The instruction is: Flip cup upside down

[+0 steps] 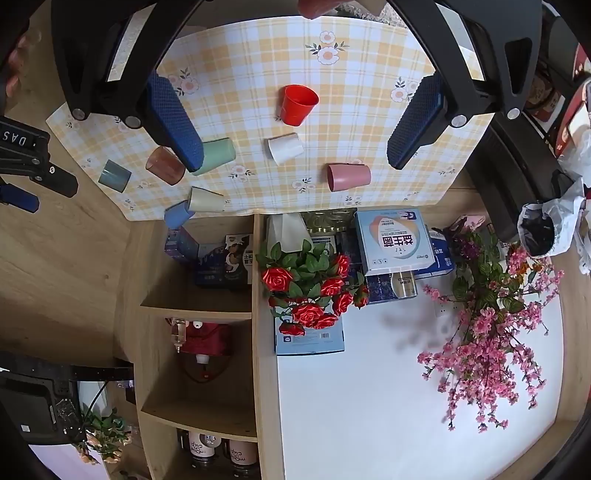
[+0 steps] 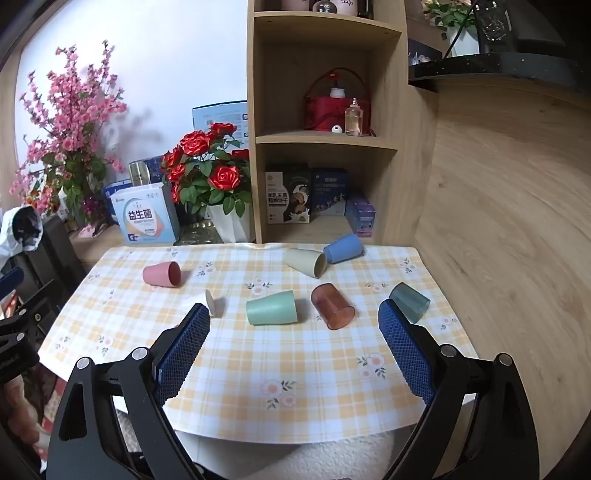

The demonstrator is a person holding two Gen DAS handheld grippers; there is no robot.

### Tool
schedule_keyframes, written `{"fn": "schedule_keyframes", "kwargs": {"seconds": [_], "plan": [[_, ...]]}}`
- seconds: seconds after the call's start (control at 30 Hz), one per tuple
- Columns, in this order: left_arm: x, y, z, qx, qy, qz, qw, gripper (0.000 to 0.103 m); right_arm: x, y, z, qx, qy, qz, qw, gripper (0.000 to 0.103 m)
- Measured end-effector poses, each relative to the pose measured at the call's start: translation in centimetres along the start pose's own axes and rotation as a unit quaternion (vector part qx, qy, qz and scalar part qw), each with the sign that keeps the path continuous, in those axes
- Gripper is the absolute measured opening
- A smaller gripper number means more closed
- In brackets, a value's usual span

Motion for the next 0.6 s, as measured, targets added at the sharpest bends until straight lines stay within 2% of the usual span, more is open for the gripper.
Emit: {"fn": "schedule_keyframes", "kwargs": {"seconds": [0.6], "plan": [[-0.14,0.11,0.27,0.002,0.000,-0.005,1.0000,0.097,0.25,-0.04,0.00,0.008,-0.004,0.007,1.000,0.090]]}}
Point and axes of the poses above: each gripper's, at about its wrist camera, not at the fingertips, and z roughly the way its jaws point, x to its right, y to its underside, the point moved 3 cm from there along z, roughly the way its jaws point, and after that the axes turned 8 degrees about -z, right-handed, at the moved point
